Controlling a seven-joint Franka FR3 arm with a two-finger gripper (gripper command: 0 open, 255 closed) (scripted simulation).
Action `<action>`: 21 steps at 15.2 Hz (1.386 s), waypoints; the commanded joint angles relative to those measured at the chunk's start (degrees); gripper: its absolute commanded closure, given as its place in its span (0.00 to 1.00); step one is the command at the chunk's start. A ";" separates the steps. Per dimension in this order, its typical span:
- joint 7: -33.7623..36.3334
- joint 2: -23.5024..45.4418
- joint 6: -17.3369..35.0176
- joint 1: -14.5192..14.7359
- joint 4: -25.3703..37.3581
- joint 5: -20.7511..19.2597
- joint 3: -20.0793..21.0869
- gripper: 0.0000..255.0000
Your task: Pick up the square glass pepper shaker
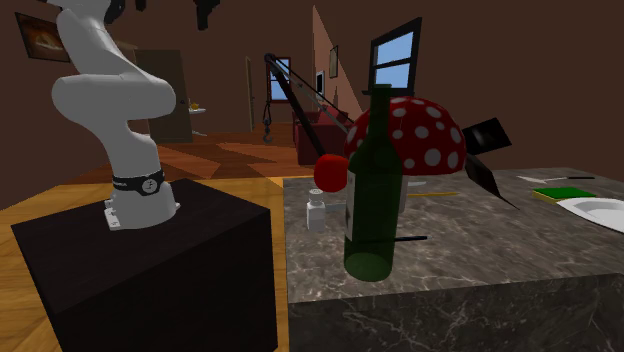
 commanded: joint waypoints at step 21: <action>14.98 29.54 24.94 3.37 -6.48 7.28 10.55 0.00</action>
